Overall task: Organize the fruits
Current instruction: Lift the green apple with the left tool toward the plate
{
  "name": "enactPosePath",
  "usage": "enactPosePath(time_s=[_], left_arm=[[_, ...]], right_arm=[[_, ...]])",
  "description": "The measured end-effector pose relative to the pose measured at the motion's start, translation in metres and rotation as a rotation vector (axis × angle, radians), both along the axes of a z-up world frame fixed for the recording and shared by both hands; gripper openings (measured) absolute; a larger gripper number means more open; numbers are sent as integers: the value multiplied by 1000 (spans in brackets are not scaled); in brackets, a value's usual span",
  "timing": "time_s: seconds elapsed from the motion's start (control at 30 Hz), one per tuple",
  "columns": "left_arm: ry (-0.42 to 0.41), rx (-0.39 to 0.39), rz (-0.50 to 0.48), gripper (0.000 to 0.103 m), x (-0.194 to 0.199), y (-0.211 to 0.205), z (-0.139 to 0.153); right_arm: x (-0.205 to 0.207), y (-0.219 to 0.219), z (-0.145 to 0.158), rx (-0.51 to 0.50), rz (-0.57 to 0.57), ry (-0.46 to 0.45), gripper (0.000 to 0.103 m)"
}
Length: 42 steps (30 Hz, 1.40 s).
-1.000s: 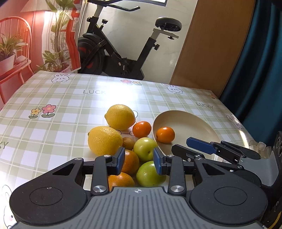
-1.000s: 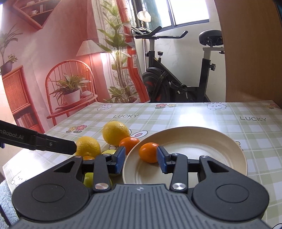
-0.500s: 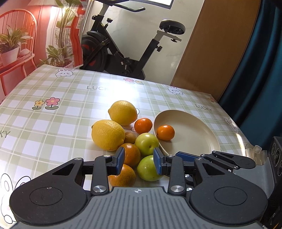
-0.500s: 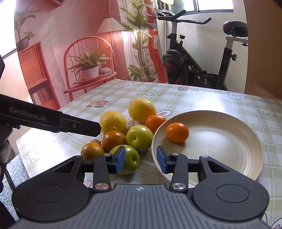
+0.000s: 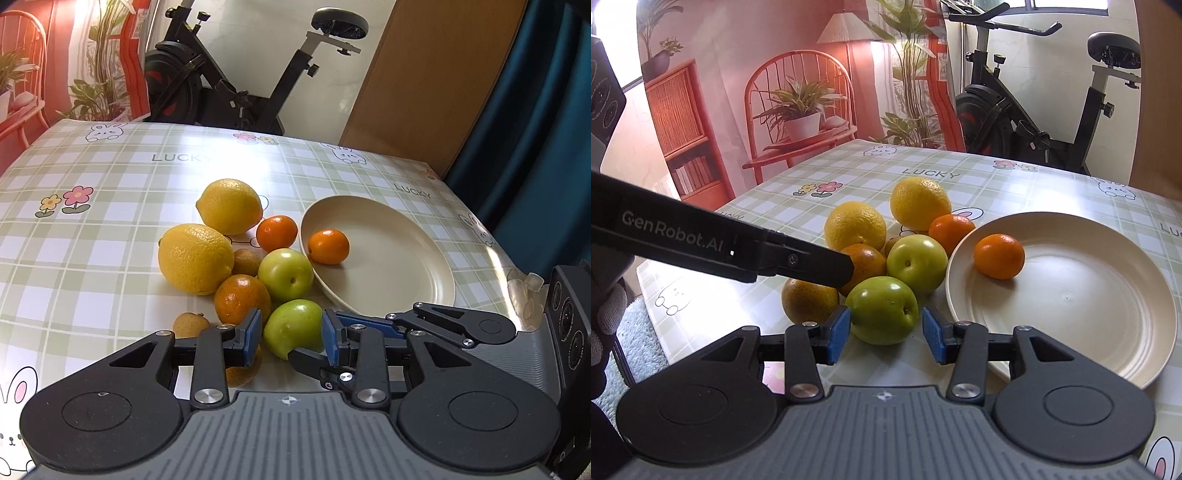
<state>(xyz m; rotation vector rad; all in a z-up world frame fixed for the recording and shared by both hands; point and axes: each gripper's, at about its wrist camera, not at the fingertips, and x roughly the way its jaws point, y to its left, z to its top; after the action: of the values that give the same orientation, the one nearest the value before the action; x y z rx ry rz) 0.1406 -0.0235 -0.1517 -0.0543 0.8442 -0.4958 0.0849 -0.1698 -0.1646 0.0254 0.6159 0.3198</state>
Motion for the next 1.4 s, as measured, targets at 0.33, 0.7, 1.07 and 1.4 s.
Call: enactPosePath(time_s=[0.33,0.7,1.07,1.4], left_arm=[[96,27,-6,46,20,-16,-12],[79,82,2,53,22,-31,-13],[87,70,24,52,19,-29,-16],[22,84,1,44,9,-34,-3]], right_arm=[[4,2,-8,21,10,22,47],[9,-3,-10,54,-14,35,48],[6,-4,-10,54,-28,34,50],[2,-11,-5,87,-38,23,49]])
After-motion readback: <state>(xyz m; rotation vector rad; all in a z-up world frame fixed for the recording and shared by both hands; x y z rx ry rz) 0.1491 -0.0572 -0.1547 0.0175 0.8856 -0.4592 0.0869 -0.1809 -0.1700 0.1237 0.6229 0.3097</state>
